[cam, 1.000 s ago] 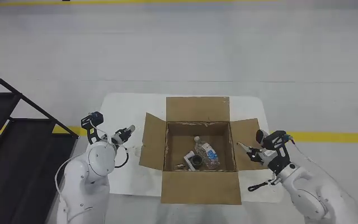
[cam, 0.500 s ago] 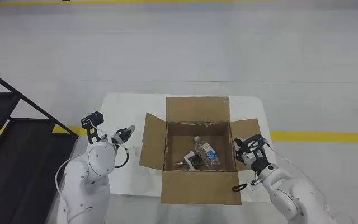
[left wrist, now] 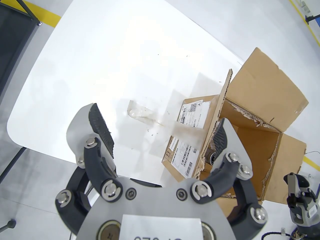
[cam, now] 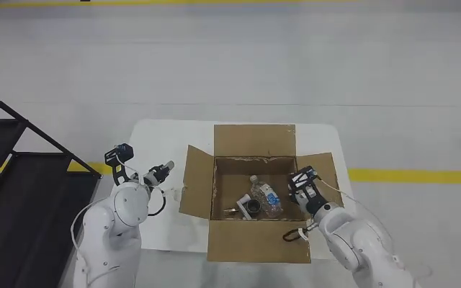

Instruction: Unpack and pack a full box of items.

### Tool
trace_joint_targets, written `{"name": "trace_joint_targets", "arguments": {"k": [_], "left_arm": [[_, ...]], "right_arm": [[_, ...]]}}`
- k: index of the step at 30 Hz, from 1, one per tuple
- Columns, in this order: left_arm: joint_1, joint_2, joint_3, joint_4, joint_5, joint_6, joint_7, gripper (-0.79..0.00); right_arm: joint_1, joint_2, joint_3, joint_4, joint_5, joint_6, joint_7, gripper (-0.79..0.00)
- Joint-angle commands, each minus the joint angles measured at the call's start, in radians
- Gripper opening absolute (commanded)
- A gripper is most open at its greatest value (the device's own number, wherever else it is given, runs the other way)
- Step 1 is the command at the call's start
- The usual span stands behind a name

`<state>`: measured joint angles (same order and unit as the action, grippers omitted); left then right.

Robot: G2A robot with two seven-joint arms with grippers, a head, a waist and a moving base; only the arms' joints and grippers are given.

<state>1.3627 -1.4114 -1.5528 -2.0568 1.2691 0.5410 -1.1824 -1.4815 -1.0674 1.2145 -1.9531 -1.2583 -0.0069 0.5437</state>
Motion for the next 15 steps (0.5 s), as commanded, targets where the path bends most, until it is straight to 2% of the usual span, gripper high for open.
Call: {"name": "trace_joint_targets", "arguments": {"k": [1, 5, 7, 15], "left_arm": [[0.0, 0.0, 0.0, 0.0, 0.0, 0.0, 0.0, 0.0], [0.0, 0.0, 0.0, 0.0, 0.0, 0.0, 0.0, 0.0], [0.0, 0.0, 0.0, 0.0, 0.0, 0.0, 0.0, 0.0], [0.0, 0.0, 0.0, 0.0, 0.0, 0.0, 0.0, 0.0]], "right_arm": [[0.076, -0.016, -0.065, 0.05, 0.017, 0.053, 0.091, -0.785], [0.21, -0.047, -0.156, 0.183, 0.04, 0.113, 0.157, -0.785], [0.253, -0.057, -0.182, 0.235, 0.05, 0.109, 0.165, -0.785], [0.253, -0.057, -0.182, 0.235, 0.05, 0.109, 0.165, -0.785]]}}
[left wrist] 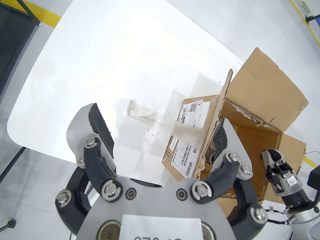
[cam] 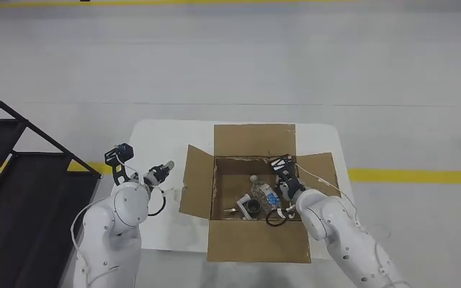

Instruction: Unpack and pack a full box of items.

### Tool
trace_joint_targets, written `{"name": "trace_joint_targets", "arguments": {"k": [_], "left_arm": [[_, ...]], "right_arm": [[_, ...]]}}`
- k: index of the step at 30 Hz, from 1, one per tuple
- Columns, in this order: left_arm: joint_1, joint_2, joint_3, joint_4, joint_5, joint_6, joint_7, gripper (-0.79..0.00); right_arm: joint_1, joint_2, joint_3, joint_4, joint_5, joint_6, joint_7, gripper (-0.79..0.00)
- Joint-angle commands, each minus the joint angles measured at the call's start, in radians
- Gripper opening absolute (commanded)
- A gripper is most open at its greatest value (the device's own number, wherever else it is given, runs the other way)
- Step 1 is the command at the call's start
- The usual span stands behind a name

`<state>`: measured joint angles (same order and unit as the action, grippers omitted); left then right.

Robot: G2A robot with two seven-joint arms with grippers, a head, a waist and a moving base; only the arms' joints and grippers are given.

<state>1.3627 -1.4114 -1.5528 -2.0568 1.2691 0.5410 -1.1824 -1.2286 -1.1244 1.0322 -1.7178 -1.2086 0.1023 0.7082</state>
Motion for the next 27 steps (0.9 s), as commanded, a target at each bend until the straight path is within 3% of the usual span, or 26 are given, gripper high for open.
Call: {"name": "trace_joint_targets", "arguments": {"k": [1, 7, 14, 19, 27], "left_arm": [[0.0, 0.0, 0.0, 0.0, 0.0, 0.0, 0.0, 0.0], [0.0, 0.0, 0.0, 0.0, 0.0, 0.0, 0.0, 0.0], [0.0, 0.0, 0.0, 0.0, 0.0, 0.0, 0.0, 0.0], [0.0, 0.0, 0.0, 0.0, 0.0, 0.0, 0.0, 0.0], [0.0, 0.0, 0.0, 0.0, 0.0, 0.0, 0.0, 0.0]], "right_arm": [[0.0, 0.0, 0.0, 0.0, 0.0, 0.0, 0.0, -0.785], [0.001, -0.003, -0.008, 0.0, 0.0, -0.018, -0.001, -0.785], [0.105, -0.044, -0.139, 0.058, -0.049, 0.081, 0.214, -0.785], [0.207, -0.094, -0.241, 0.161, 0.002, 0.137, 0.341, -0.785], [0.298, -0.145, -0.313, 0.296, 0.034, 0.132, 0.322, -0.785]]}}
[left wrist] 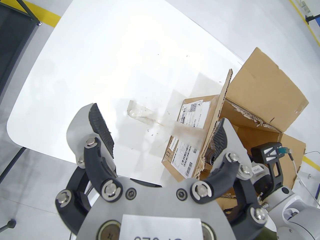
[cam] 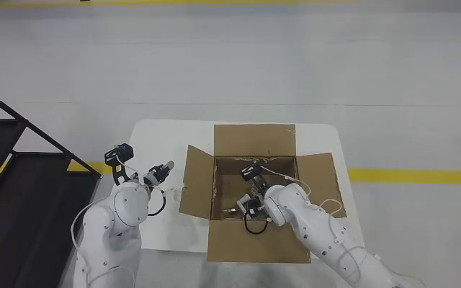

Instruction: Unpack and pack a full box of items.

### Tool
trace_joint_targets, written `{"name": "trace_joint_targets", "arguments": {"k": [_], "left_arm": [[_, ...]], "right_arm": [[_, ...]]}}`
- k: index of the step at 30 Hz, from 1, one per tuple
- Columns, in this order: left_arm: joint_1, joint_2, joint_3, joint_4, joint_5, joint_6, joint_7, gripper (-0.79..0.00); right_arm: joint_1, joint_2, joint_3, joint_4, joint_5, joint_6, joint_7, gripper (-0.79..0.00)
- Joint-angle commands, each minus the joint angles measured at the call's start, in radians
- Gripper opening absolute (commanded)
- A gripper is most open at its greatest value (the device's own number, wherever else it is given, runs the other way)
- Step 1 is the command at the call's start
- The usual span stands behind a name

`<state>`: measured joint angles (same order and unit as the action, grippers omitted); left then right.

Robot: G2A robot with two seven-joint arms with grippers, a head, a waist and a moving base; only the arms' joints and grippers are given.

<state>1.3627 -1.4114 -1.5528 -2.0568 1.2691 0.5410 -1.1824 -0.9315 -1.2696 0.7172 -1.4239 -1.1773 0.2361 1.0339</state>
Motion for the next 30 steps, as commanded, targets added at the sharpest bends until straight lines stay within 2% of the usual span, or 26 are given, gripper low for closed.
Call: {"name": "trace_joint_targets", "arguments": {"k": [1, 11, 13, 14, 16, 17, 20, 24, 25, 28, 29, 30], "left_arm": [[0.0, 0.0, 0.0, 0.0, 0.0, 0.0, 0.0, 0.0], [0.0, 0.0, 0.0, 0.0, 0.0, 0.0, 0.0, 0.0], [0.0, 0.0, 0.0, 0.0, 0.0, 0.0, 0.0, 0.0], [0.0, 0.0, 0.0, 0.0, 0.0, 0.0, 0.0, 0.0], [0.0, 0.0, 0.0, 0.0, 0.0, 0.0, 0.0, 0.0], [0.0, 0.0, 0.0, 0.0, 0.0, 0.0, 0.0, 0.0], [0.0, 0.0, 0.0, 0.0, 0.0, 0.0, 0.0, 0.0], [0.0, 0.0, 0.0, 0.0, 0.0, 0.0, 0.0, 0.0], [0.0, 0.0, 0.0, 0.0, 0.0, 0.0, 0.0, 0.0], [0.0, 0.0, 0.0, 0.0, 0.0, 0.0, 0.0, 0.0], [0.0, 0.0, 0.0, 0.0, 0.0, 0.0, 0.0, 0.0], [0.0, 0.0, 0.0, 0.0, 0.0, 0.0, 0.0, 0.0]], "right_arm": [[0.001, 0.0, 0.002, 0.002, 0.003, -0.002, -0.004, -0.785], [-0.011, -0.001, 0.023, 0.025, 0.001, -0.017, -0.047, -0.785], [-0.012, -0.003, 0.031, 0.032, 0.01, -0.026, -0.048, -0.659], [-0.013, -0.004, 0.034, 0.036, 0.01, -0.03, -0.049, -0.674], [-0.012, -0.006, 0.038, 0.045, 0.009, -0.038, -0.046, -0.656], [-0.011, -0.007, 0.039, 0.049, 0.009, -0.042, -0.043, -0.566], [-0.004, -0.013, 0.042, 0.07, 0.008, -0.045, -0.033, -0.48], [0.006, -0.021, 0.046, 0.102, 0.016, -0.053, -0.029, -0.403], [0.008, -0.022, 0.047, 0.107, 0.018, -0.055, -0.029, -0.286], [0.019, -0.03, 0.046, 0.132, 0.025, -0.067, -0.024, -0.277], [0.022, -0.032, 0.044, 0.138, 0.026, -0.071, -0.022, -0.228], [0.025, -0.035, 0.043, 0.144, 0.029, -0.074, -0.022, -0.212]]}}
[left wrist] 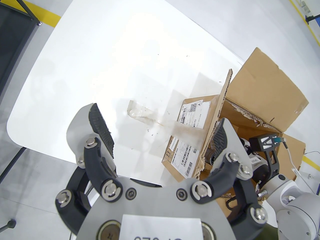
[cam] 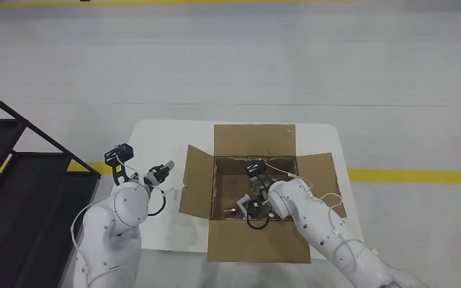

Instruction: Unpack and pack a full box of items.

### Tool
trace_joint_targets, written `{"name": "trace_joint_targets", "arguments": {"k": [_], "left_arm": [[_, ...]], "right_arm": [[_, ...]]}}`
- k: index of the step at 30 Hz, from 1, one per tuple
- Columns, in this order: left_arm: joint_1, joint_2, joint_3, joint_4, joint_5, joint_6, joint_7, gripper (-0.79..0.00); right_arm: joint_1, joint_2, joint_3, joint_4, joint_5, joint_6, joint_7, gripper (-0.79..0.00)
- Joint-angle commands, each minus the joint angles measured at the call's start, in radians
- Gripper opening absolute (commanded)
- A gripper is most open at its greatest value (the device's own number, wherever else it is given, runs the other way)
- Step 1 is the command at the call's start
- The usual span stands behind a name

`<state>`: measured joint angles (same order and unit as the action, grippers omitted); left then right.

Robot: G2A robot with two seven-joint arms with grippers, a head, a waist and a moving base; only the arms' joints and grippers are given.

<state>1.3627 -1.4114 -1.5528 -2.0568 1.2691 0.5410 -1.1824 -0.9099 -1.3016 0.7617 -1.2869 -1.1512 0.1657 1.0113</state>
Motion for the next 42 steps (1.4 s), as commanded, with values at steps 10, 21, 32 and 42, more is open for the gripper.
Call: {"name": "trace_joint_targets", "arguments": {"k": [10, 21, 32, 42], "left_arm": [[0.0, 0.0, 0.0, 0.0, 0.0, 0.0, 0.0, 0.0], [0.0, 0.0, 0.0, 0.0, 0.0, 0.0, 0.0, 0.0], [0.0, 0.0, 0.0, 0.0, 0.0, 0.0, 0.0, 0.0], [0.0, 0.0, 0.0, 0.0, 0.0, 0.0, 0.0, 0.0]], "right_arm": [[0.045, -0.035, -0.03, 0.106, 0.01, -0.014, 0.008, -0.172], [0.092, -0.082, -0.077, 0.223, 0.018, -0.019, 0.002, -0.2], [0.123, -0.124, -0.11, 0.317, 0.032, -0.05, -0.017, -0.252], [0.139, -0.147, -0.107, 0.355, 0.033, -0.054, -0.042, -0.785]]}}
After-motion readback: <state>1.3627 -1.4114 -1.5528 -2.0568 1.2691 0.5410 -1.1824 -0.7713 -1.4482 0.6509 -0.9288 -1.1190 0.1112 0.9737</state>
